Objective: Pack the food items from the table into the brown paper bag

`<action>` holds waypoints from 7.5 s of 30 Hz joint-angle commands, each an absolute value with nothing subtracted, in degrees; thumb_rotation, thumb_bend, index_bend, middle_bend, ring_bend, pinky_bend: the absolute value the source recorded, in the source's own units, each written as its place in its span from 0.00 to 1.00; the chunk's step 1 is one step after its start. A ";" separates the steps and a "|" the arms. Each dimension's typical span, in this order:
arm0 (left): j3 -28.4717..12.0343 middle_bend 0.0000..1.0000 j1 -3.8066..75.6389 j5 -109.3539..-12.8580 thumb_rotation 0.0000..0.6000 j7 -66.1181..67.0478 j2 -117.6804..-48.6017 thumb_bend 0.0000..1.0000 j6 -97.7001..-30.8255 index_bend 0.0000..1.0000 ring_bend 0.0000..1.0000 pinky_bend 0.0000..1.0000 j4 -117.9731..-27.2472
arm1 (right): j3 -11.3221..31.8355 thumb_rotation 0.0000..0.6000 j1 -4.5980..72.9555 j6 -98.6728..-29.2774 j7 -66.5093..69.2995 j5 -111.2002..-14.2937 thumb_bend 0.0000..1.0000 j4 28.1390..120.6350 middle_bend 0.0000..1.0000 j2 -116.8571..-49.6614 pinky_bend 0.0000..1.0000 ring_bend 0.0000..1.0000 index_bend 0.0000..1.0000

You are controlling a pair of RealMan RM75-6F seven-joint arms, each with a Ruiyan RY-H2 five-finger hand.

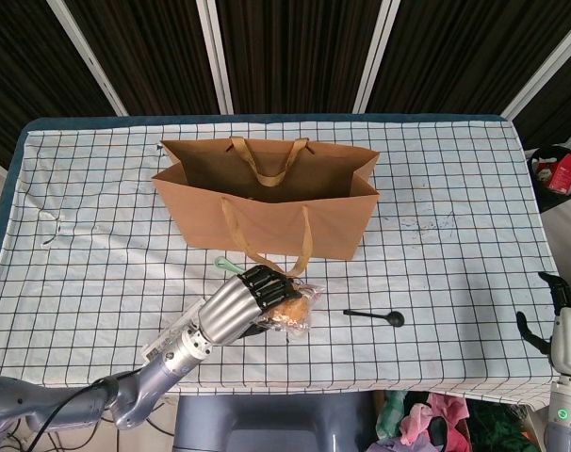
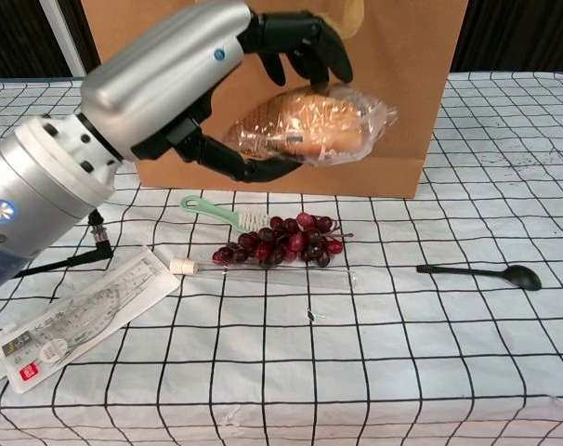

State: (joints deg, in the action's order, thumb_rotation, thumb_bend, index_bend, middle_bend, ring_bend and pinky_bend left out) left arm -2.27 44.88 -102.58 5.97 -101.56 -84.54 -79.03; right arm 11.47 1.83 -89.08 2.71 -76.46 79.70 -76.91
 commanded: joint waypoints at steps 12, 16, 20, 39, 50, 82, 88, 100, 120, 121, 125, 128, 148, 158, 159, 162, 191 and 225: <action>-6.49 0.45 46.66 -100.27 1.00 4.97 -90.91 0.29 -77.03 0.33 0.30 0.37 -101.88 | 11.28 1.00 1.78 -88.90 2.99 -76.77 0.27 79.75 0.22 -76.59 0.30 0.31 0.22; -12.43 0.45 48.37 -100.99 1.00 9.29 -91.01 0.29 -78.08 0.32 0.30 0.37 -101.42 | 11.29 1.00 1.76 -88.80 2.90 -76.62 0.27 79.70 0.22 -76.61 0.30 0.31 0.22; -19.52 0.45 50.81 -99.37 1.00 11.71 -91.09 0.29 -78.54 0.32 0.30 0.37 -99.21 | 11.28 1.00 1.78 -88.71 2.85 -76.58 0.27 79.54 0.22 -76.71 0.30 0.31 0.22; -28.20 0.43 53.60 -81.76 1.00 -1.77 -91.47 0.28 -73.30 0.32 0.30 0.37 -79.54 | 11.29 1.00 1.95 -89.22 2.33 -77.09 0.27 79.20 0.22 -77.47 0.30 0.31 0.22; -27.13 0.29 54.77 -78.58 1.00 -1.97 -91.70 0.15 -70.78 0.21 0.12 0.27 -77.20 | 11.47 1.00 1.97 -89.49 2.79 -77.21 0.27 78.65 0.22 -77.70 0.30 0.31 0.23; 4.36 0.19 23.26 -101.91 1.00 7.28 -72.80 0.04 -93.67 0.14 0.08 0.20 -94.90 | 10.85 1.00 2.02 -89.76 2.81 -78.55 0.27 79.55 0.22 -77.61 0.30 0.31 0.23; 5.02 0.19 25.73 -100.44 1.00 2.65 -76.42 0.04 -84.79 0.14 0.08 0.21 -94.08 | 10.68 1.00 2.22 -89.61 2.03 -78.64 0.27 79.71 0.22 -78.12 0.30 0.31 0.23; -5.48 0.21 36.80 -84.19 1.00 14.05 -89.78 0.05 -61.94 0.16 0.08 0.21 -95.25 | 11.11 1.00 1.90 -89.90 2.68 -78.06 0.27 79.56 0.22 -77.67 0.30 0.31 0.23; -13.67 0.23 47.23 -64.16 1.00 28.95 -107.47 0.11 -52.70 0.20 0.12 0.23 -82.23 | 12.86 1.00 1.31 -90.28 6.05 -76.30 0.27 78.86 0.22 -76.38 0.30 0.31 0.24; -13.76 0.23 47.51 -63.94 1.00 29.07 -108.01 0.11 -52.79 0.20 0.12 0.23 -81.40 | 12.92 1.00 1.29 -90.28 6.17 -76.22 0.27 78.82 0.22 -76.40 0.30 0.31 0.24; -13.70 0.24 48.39 -63.43 1.00 29.07 -109.49 0.11 -52.49 0.21 0.13 0.23 -78.70 | 13.10 1.00 1.29 -90.43 6.40 -76.17 0.27 78.64 0.22 -76.46 0.30 0.31 0.24; -13.73 0.25 48.92 -63.21 1.00 28.52 -110.04 0.12 -52.00 0.22 0.14 0.23 -77.43 | 13.11 1.00 1.30 -90.43 6.50 -76.16 0.27 78.55 0.22 -76.52 0.30 0.31 0.24; -13.21 0.42 50.46 -65.21 1.00 24.54 -111.78 0.21 -52.34 0.35 0.31 0.39 -71.46 | 12.89 1.00 1.49 -90.04 6.50 -76.20 0.27 77.94 0.22 -77.28 0.30 0.31 0.24; -12.74 0.54 50.68 -67.02 1.00 23.23 -112.38 0.37 -53.34 0.49 0.42 0.49 -69.88 | 12.89 1.00 1.53 -89.94 6.64 -76.18 0.27 77.73 0.22 -77.49 0.30 0.31 0.24; -12.74 0.55 50.69 -67.47 1.00 22.83 -112.55 0.39 -53.66 0.51 0.43 0.50 -69.69 | 12.86 1.00 1.53 -89.92 6.62 -76.19 0.27 77.73 0.22 -77.50 0.30 0.31 0.25; -12.78 0.59 50.66 -68.70 1.00 21.58 -112.86 0.41 -54.56 0.56 0.46 0.52 -69.15 | 12.88 1.00 1.58 -89.92 6.46 -76.20 0.27 77.69 0.22 -77.55 0.30 0.31 0.25; -15.57 0.64 49.68 -68.09 1.00 28.75 -97.84 0.41 -57.76 0.61 0.49 0.55 -92.70 | 13.22 1.00 1.48 -89.75 6.27 -75.52 0.27 77.92 0.22 -77.47 0.30 0.31 0.25; -36.28 0.64 64.94 -41.52 1.00 37.84 -77.69 0.41 -62.27 0.61 0.49 0.55 -109.61 | 13.22 1.00 1.69 -88.52 5.38 -74.42 0.27 76.82 0.22 -78.09 0.30 0.31 0.25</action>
